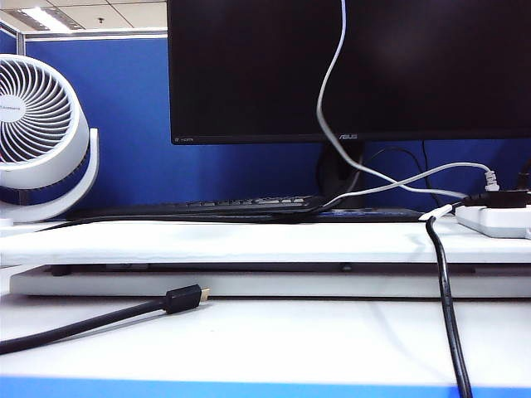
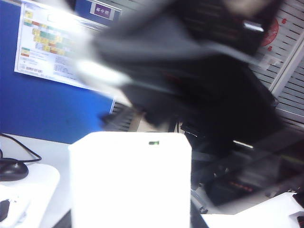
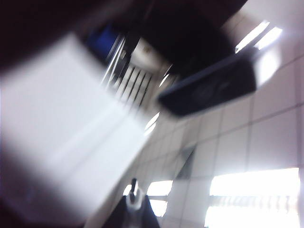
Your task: Pick up the Type-C charging cable and the charging base, insert one end of the Type-C charger into the corresponding slot on the base, and finally place the plugged-in charger back on the table.
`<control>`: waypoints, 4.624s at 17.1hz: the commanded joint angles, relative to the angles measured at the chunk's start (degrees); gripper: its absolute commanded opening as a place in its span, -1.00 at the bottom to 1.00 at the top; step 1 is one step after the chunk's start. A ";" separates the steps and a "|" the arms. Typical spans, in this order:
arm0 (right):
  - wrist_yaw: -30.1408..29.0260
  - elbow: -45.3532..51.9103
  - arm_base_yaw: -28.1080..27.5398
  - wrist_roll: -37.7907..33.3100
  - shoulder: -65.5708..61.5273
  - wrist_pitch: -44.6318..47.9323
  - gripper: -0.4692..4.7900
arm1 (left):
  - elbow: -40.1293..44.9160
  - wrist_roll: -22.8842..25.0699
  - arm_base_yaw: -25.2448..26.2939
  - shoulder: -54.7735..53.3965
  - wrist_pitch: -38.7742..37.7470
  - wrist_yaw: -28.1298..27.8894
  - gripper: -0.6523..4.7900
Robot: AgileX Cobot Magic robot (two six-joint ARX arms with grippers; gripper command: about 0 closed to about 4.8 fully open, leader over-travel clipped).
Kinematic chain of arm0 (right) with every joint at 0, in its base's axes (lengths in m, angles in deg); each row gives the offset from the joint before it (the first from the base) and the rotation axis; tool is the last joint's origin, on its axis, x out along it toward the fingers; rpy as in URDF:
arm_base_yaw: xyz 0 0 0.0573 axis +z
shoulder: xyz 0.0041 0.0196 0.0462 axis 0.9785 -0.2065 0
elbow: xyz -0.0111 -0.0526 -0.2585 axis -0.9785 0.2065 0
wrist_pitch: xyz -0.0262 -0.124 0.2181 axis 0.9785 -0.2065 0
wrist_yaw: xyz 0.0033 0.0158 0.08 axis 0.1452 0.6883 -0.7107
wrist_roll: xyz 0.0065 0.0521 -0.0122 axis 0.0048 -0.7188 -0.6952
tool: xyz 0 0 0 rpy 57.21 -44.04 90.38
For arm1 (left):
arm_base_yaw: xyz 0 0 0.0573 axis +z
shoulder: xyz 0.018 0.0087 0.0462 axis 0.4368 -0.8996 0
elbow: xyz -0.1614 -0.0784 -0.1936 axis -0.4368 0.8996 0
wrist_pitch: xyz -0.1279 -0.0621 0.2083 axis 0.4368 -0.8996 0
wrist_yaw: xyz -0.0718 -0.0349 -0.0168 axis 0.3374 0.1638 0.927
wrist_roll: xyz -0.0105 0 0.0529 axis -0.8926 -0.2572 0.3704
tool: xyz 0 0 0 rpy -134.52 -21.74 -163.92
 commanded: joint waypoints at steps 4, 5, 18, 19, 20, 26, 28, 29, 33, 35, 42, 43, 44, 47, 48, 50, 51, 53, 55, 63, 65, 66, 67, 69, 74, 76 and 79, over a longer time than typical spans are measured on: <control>0.74 -0.33 0.11 -5.81 0.31 1.33 -0.84 | -0.42 -0.17 0.66 0.24 1.68 0.42 -0.10; 0.74 -0.33 0.11 -5.84 0.33 1.33 -0.84 | -0.42 -0.17 0.87 0.24 1.68 0.44 -0.10; -2.10 -0.37 0.11 -0.68 0.24 1.33 -0.84 | -0.42 3.72 0.92 0.22 2.12 0.44 -0.09; -3.15 -0.37 0.11 0.76 0.28 1.31 -0.84 | -0.42 3.98 0.92 0.22 2.10 0.48 -0.09; -4.52 -0.37 0.02 0.74 0.37 1.33 -0.84 | -0.42 3.65 0.92 0.22 2.03 0.46 -0.09; -18.47 -0.37 -3.54 0.76 2.05 1.64 -0.84 | -0.42 -5.60 2.69 -0.61 2.10 0.63 -0.08; -20.26 -0.37 -5.51 0.79 2.01 2.25 -0.84 | -0.42 -6.38 2.69 -0.61 2.12 0.70 -0.08; -21.38 -0.35 -6.32 0.79 2.01 2.80 -0.84 | -0.42 -6.64 2.69 -0.59 2.10 1.07 -0.08; -27.41 -0.33 -9.05 0.81 1.75 3.50 -0.84 | -0.42 -7.69 2.69 -0.57 3.17 1.07 -0.08; -28.06 -0.33 -9.40 0.83 1.07 3.34 -0.84 | -0.42 -10.27 2.69 -0.55 6.32 1.09 -0.08; -28.28 -0.33 -9.62 0.85 -0.04 3.93 -0.84 | -0.42 -13.44 2.69 -0.52 7.15 2.56 -0.09; -28.26 -0.33 -9.62 0.85 -0.04 3.87 -0.84 | -0.42 -14.38 2.69 -0.52 7.52 2.56 -0.09; -28.26 -0.33 -9.62 0.83 -0.04 3.72 -0.84 | -0.42 -15.54 2.69 -0.50 7.96 2.43 -0.09; -28.02 -0.33 -11.06 0.85 -0.09 1.57 -0.84 | -0.42 -19.69 2.69 -0.50 8.11 1.88 -0.09; -27.93 -0.33 -11.54 0.85 -0.09 0.70 -0.84 | -0.42 -20.57 2.69 -0.48 8.09 1.92 -0.09; -27.89 -0.33 -12.31 0.85 -0.09 -0.39 -0.84 | -0.42 -24.35 2.69 -0.48 8.09 2.64 -0.08; -27.91 -0.33 -12.46 0.85 -0.09 -0.42 -0.84 | -0.42 -27.17 2.69 -0.48 8.11 3.32 -0.08; -28.52 -0.33 -12.46 0.83 -0.09 -0.74 -0.84 | -0.42 -31.89 2.69 -0.48 8.07 3.74 -0.08; -28.52 -0.33 -12.46 0.83 -0.09 -1.31 -0.84 | -0.42 -32.87 2.69 -0.48 8.09 5.16 -0.09; -34.73 -0.33 -12.26 0.83 0.50 -1.70 -0.84 | -0.42 -19.96 2.69 -0.50 7.87 8.87 -0.09; -34.69 -0.33 -12.04 0.83 0.68 -1.68 -0.84 | -0.42 -21.03 2.69 -0.50 7.41 8.90 -0.09; -35.17 -0.33 -12.04 0.85 0.83 -1.62 -0.84 | -0.42 -21.18 2.69 -0.50 7.43 8.92 -0.09; -35.98 -0.33 -12.04 0.83 0.81 -1.51 -0.84 | -0.42 -21.18 2.69 -0.50 7.43 8.90 -0.09; -35.71 -0.33 -12.09 0.85 0.79 -1.27 -0.84 | -0.42 -21.18 2.69 -0.50 7.43 8.98 -0.09; -31.69 -0.31 -12.44 0.83 0.24 -0.44 -0.84 | -0.42 -21.18 2.67 0.50 7.63 9.22 -0.09; -31.91 -0.31 -12.44 0.85 0.15 -0.46 -0.84 | -0.42 -21.20 2.67 1.40 7.72 9.20 -0.09; -33.40 -0.31 -12.39 0.83 0.09 -0.44 -0.84 | -0.42 -21.79 2.67 1.84 8.04 9.22 -0.09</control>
